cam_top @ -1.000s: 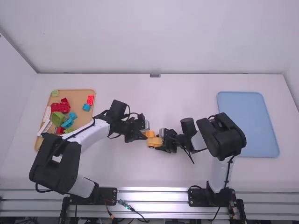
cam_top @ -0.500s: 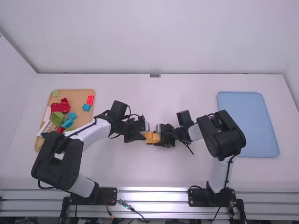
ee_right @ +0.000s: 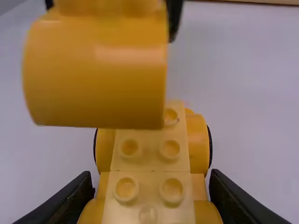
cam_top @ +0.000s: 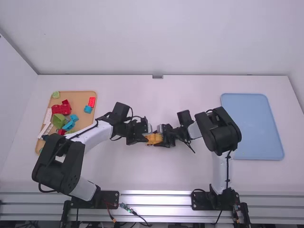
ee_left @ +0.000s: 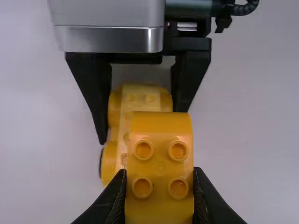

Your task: Assemble lego blocks to make yellow taxi

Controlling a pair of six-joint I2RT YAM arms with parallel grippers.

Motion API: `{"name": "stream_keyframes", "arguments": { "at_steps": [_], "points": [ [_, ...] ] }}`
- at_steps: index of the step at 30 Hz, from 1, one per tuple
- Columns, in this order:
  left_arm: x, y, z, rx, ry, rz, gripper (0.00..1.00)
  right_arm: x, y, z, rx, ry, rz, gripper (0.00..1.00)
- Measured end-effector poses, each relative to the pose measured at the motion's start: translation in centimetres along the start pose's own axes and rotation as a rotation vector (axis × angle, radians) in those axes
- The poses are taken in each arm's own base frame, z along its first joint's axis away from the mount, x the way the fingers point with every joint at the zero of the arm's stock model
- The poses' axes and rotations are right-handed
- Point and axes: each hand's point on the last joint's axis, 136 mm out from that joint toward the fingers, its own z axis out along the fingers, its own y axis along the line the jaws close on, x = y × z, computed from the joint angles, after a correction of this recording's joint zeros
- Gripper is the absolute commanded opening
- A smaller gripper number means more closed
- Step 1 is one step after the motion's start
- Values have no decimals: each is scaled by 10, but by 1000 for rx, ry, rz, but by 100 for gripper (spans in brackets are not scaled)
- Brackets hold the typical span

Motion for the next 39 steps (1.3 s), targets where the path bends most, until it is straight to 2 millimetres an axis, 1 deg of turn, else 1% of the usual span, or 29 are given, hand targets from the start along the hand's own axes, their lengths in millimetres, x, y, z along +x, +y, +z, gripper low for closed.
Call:
{"name": "stream_keyframes", "arguments": {
  "at_steps": [1, 2, 3, 5, 6, 7, 8, 12, 15, 17, 18, 19, 21, 22, 25, 26, 27, 33, 36, 39],
  "points": [
    [0, 1, 0, -4, -1, -1, 2, 0, 1, 0, -2, -4, 1, 58],
    [0, 1, 0, -5, -1, -4, 2, 0, 1, 0, -3, -4, 2, 62],
    [0, 2, 0, -6, -2, -8, 2, 0, 1, 0, -3, -6, 2, 69],
    [-1, 3, 0, -9, -4, -8, 2, -1, 0, 0, -3, -9, 4, 77],
    [-1, 3, 0, -11, -5, -7, 2, -1, 0, 0, -2, -9, 6, 78],
    [-2, 4, -1, -16, -10, -5, 2, -1, 0, 0, -4, -11, 12, 86],
    [-3, 6, -1, -20, -15, 0, 2, -1, 0, 0, -4, -10, 16, 88],
    [-5, 7, 2, -19, -28, -4, 2, 0, 1, 0, -3, -7, 29, 89],
    [-3, 7, 5, -13, -25, -26, 2, 3, -3, -1, 13, 12, 51, 85],
    [-3, 5, 6, -7, -24, -30, 2, 6, -5, -3, 27, 25, 71, 79],
    [-5, 4, 8, -4, -24, -27, 2, 8, -7, -4, 33, 31, 78, 72],
    [-5, 4, 8, -4, -24, -27, 2, 8, -7, -4, 33, 31, 78, 72],
    [-8, 2, 12, -7, -18, -15, 2, 10, -7, -5, 39, 40, 88, 68],
    [-10, 2, 13, -9, -16, -11, 2, 10, -8, -5, 41, 41, 85, 64],
    [-14, 0, 17, -11, -13, -7, 2, 10, -7, -5, 42, 40, 88, 59],
    [-15, 0, 18, -13, -11, -6, 2, 10, -7, -5, 43, 40, 86, 51],
    [-15, 1, 18, -16, -12, -7, 2, 10, -6, -5, 43, 39, 83, 49],
    [-15, 7, 19, -40, -10, -24, 2, 11, -3, -6, 54, 27, 78, 50],
    [-8, 10, 27, -37, 0, -44, 2, 12, -4, -8, 81, 21, 90, 50],
    [1, 5, 34, -8, 17, -61, 2, 13, -5, -10, 114, 18, 87, 51]
  ]
}}
